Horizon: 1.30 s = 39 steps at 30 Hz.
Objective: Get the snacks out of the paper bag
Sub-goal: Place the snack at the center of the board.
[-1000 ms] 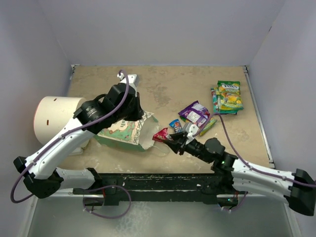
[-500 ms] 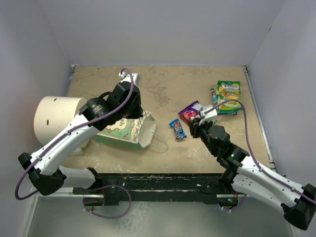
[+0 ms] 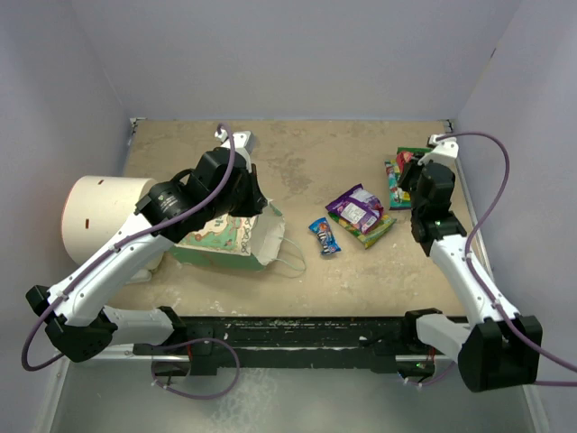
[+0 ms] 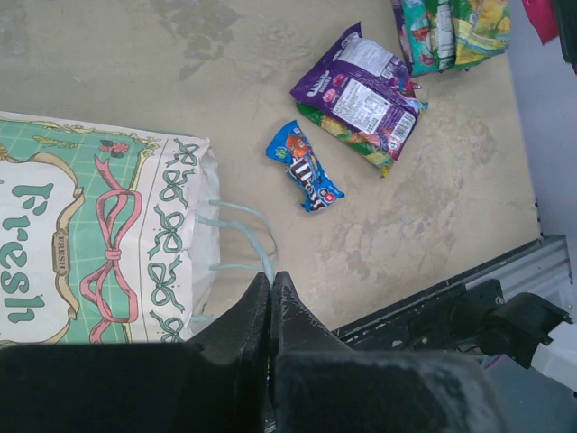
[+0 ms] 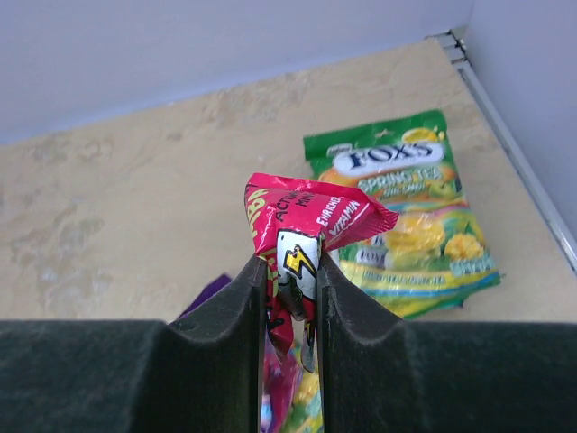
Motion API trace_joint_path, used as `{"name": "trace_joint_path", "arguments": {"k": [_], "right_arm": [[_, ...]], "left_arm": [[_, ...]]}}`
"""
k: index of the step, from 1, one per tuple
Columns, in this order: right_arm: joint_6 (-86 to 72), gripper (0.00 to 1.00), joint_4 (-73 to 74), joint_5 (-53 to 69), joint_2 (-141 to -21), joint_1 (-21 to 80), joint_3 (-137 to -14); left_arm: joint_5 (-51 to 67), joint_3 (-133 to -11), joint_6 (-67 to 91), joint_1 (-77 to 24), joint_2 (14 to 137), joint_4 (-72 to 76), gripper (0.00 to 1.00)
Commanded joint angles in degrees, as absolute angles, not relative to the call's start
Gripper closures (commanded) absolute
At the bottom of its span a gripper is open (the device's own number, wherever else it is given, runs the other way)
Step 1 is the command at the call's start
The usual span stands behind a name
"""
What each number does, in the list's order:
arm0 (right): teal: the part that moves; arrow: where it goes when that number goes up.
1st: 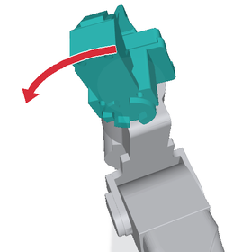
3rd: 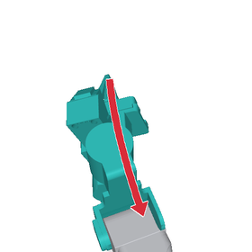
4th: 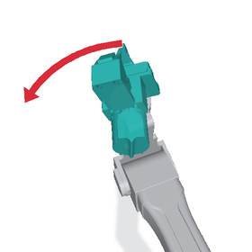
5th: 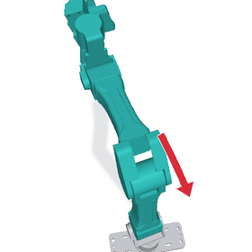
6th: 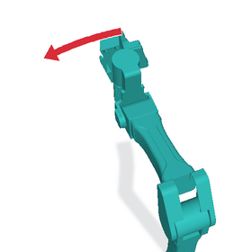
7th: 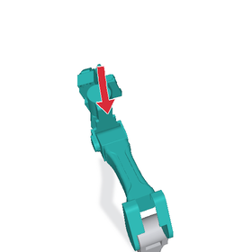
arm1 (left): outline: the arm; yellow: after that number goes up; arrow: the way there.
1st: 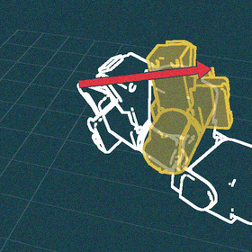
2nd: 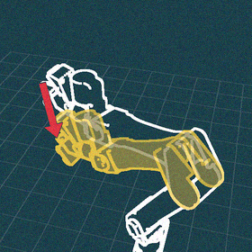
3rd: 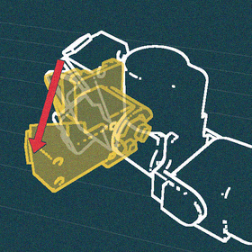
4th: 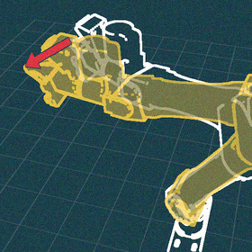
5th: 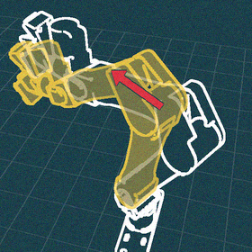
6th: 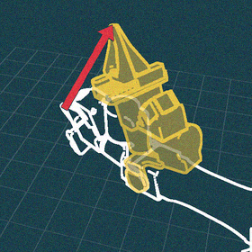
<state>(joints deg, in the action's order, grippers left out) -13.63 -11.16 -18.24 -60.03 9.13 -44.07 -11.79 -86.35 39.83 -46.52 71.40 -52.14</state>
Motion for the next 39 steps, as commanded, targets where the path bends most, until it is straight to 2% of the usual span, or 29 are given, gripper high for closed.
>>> {"name": "trace_joint_path", "arguments": {"k": [1,15,23,36,39], "right_arm": [[-16.3,0.94,-18.1,-11.9,-66.5,3.4,-49.6],[-19.6,0.91,-27.0,-1.8,-80.2,-7.7,-50.7],[-20.5,0.9,-28.1,3.6,-86.2,-9.0,-53.6],[-19.1,0.76,-26.8,2.7,-87.4,-9.0,-52.4],[-18.4,0.62,-25.7,3.8,-87.7,-9.0,-53.1]], "left_arm": [[-7.7,-86.7,38.8,-46.2,69.9,-48.1,1.0],[-4.0,-85.9,37.5,-46.2,68.3,-47.3,1.0],[-4.0,-88.1,35.4,-46.2,69.4,-49.0,1.0],[-3.6,-89.0,34.3,-46.1,70.0,-49.6,1.0],[-3.5,-89.0,34.2,-46.1,70.1,-49.6,1.0]]}}
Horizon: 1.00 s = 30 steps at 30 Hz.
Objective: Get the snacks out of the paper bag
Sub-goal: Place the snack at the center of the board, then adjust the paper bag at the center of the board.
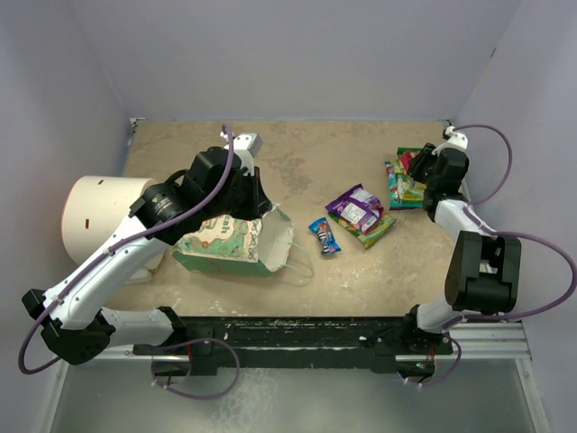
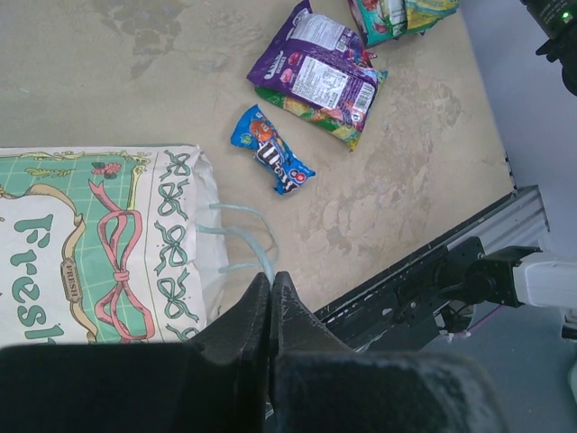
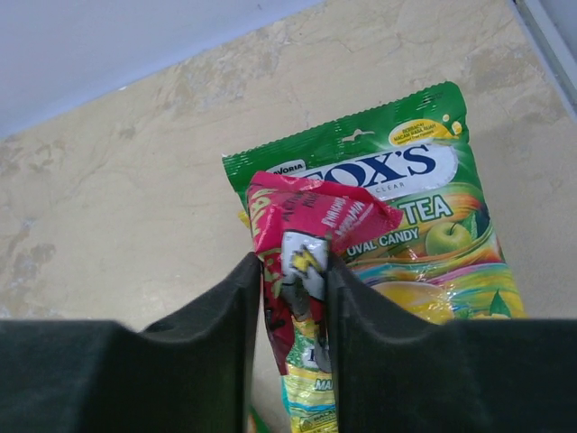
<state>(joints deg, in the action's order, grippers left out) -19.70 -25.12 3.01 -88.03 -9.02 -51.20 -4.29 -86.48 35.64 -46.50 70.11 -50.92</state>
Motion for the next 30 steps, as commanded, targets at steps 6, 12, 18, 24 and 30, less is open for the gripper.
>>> {"name": "trace_joint_path", "arguments": {"k": [6,12,18,24,30], "right_arm": [[-17.3,0.43,-22.7,3.6,-87.6,-9.1,-54.3],[-15.0,0.39,-18.8,0.9,-85.9,-9.0,-56.1],[-12.3,0.31,-13.7,-2.7,-85.1,-9.0,-59.9],[-10.3,0.16,-9.3,-2.0,-82.3,-8.8,-62.4],[-10.5,0.05,-1.5,-0.5,-79.4,-4.5,-67.9]], "left_arm": [[-3.3,-89.2,34.1,-46.1,70.5,-49.1,1.0],[-3.2,-89.3,34.1,-46.1,70.5,-49.0,1.0],[-2.9,-89.3,34.3,-46.1,70.5,-48.9,1.0],[-2.5,-90.4,34.8,-46.1,70.2,-49.1,1.0],[-0.3,-94.9,34.9,-46.1,71.6,-48.0,1.0]]}}
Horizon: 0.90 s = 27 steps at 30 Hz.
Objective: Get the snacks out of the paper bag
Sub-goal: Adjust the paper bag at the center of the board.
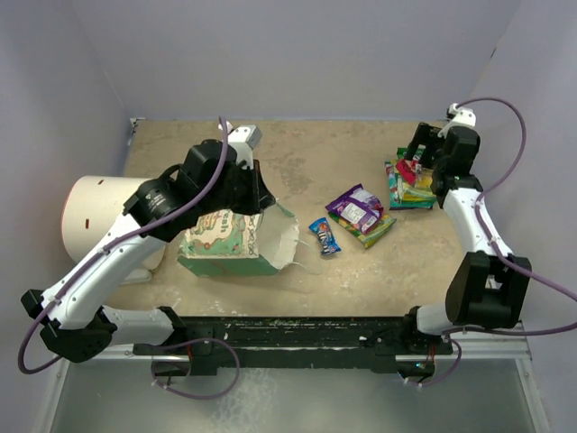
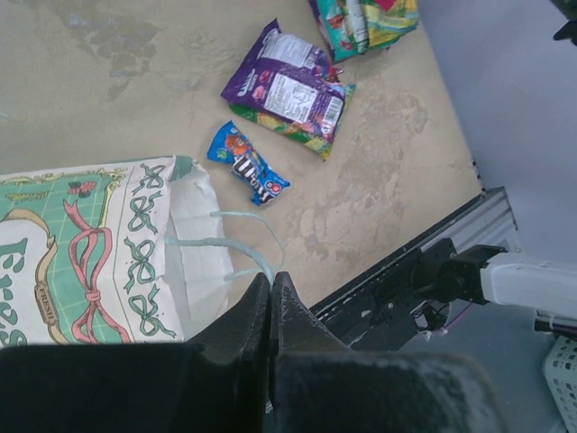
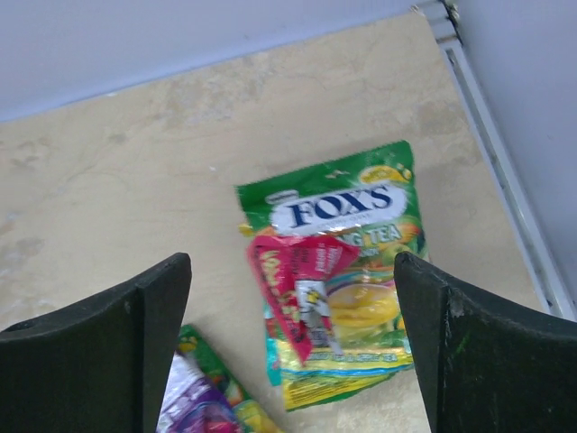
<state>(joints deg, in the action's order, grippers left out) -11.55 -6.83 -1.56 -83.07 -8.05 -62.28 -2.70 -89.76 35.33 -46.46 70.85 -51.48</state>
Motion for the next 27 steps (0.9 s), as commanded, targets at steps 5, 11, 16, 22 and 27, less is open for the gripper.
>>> {"name": "trace_joint_path", "arguments": {"k": [5,11,16,22,27], "right_arm": [[-11.9,0.0,1.5,1.0,-76.4,4.8,-70.9],[-20.6,0.0,7.5,6.1,-73.9,6.9,-76.2],[-20.7,0.0,18.7,11.1,-76.0,6.9,-84.0],[-20.1,0.0,26.0,15.4,-77.2,6.9,-89.1],[-19.4,0.0,28.9,19.2,-76.9,7.8,-91.3]], "left_arm": [[2.0,-101.0,34.5,-46.0,74.6,-46.5,1.0],[-0.1,-102.5,34.7,-45.9,74.5,-45.3,1.0],[-4.3,-91.5,38.0,-45.9,66.9,-45.4,1.0],[-5.0,-79.9,43.9,-45.9,58.5,-46.3,1.0],[-4.5,-76.7,47.2,-45.9,54.7,-48.7,0.95]]}}
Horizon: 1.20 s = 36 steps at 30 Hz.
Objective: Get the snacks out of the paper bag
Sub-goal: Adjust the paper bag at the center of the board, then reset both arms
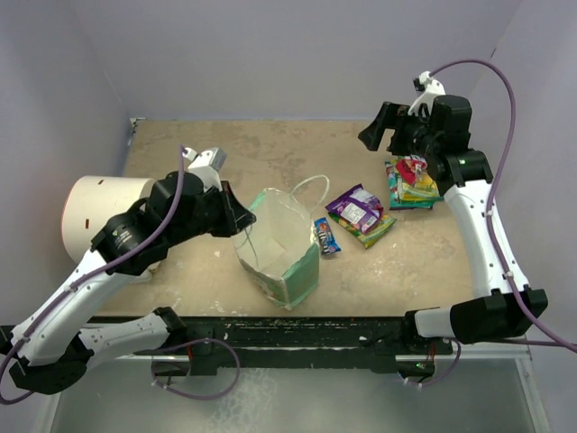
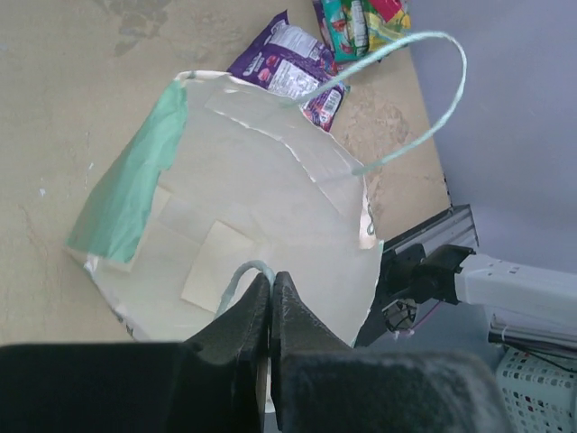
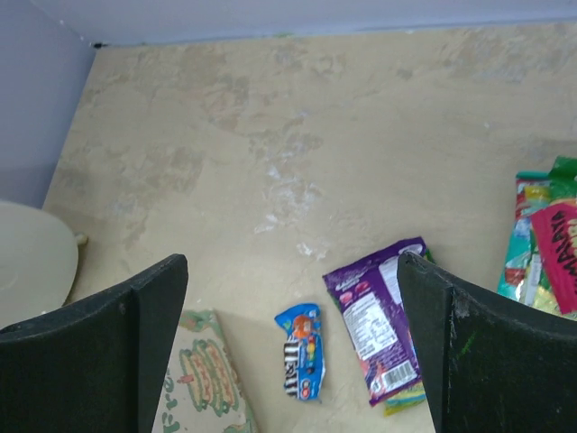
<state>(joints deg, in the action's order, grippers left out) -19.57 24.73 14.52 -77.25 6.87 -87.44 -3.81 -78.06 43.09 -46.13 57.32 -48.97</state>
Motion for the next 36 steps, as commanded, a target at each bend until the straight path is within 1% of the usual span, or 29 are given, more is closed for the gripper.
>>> {"name": "trace_joint_path", "arguments": {"k": [1,4,6,7,8,10,11,12,13,14,17,20,23,26,30,36], "right_arm": [[-18.7,0.0,29.4,19.3,-76.8,8.1,-91.6],[-16.9,0.0,30.9,18.3,-76.4,9.7,-92.3],[-15.5,0.0,32.8,17.3,-76.8,10.9,-93.4],[-15.1,0.0,33.8,16.8,-77.0,11.5,-94.1],[-14.8,0.0,35.0,16.1,-77.2,12.0,-94.8],[-14.7,0.0,36.0,15.5,-77.0,12.8,-95.7],[-14.6,0.0,36.4,15.6,-76.7,13.1,-96.1],[-14.7,0.0,36.7,15.6,-76.3,13.1,-96.4],[-14.7,0.0,37.0,15.6,-76.0,13.2,-96.7],[-14.7,0.0,37.3,15.6,-75.7,13.2,-97.4],[-14.8,0.0,38.9,15.4,-75.0,13.2,-99.6],[-15.1,0.0,40.2,15.1,-74.3,13.2,-101.9],[-15.3,0.0,42.2,13.9,-74.0,13.2,-104.8],[-15.2,0.0,44.1,12.3,-73.2,13.2,-108.2],[-15.0,0.0,46.2,10.1,-71.7,13.2,-112.8],[-15.9,0.0,48.8,6.8,-68.6,13.2,-117.0]], "left_arm": [[-4.8,-76.6,47.4,-45.9,54.2,-49.4,0.91],[-6.4,-77.1,47.6,-45.9,52.6,-50.9,0.74],[-6.7,-77.5,47.5,-45.9,52.1,-50.9,0.59],[-6.7,-77.8,47.4,-45.9,52.1,-51.0,0.53],[-6.5,-78.1,47.3,-45.9,52.2,-51.1,0.49],[-6.4,-78.9,47.1,-45.9,52.5,-52.0,0.44],[-6.7,-79.4,47.1,-45.9,52.7,-52.9,0.38],[-7.1,-79.8,47.1,-45.9,52.7,-53.7,0.15],[-7.8,-80.3,46.8,-45.9,52.6,-54.5,0.03],[-8.7,-80.9,46.7,-45.9,52.5,-55.4,0.0],[-12.6,-83.7,45.0,-45.9,52.3,-58.3,0.01],[-18.8,-89.3,41.3,-45.9,53.9,-61.3,0.01],[-27.2,-99.0,37.3,-45.9,58.0,-64.2,0.01],[-33.1,-107.9,31.4,-45.9,61.7,-61.1,0.01],[-34.8,-114.3,23.0,-45.9,63.5,-52.2,0.01],[-34.7,-116.4,18.8,-45.9,62.7,-46.2,0.01]]}}
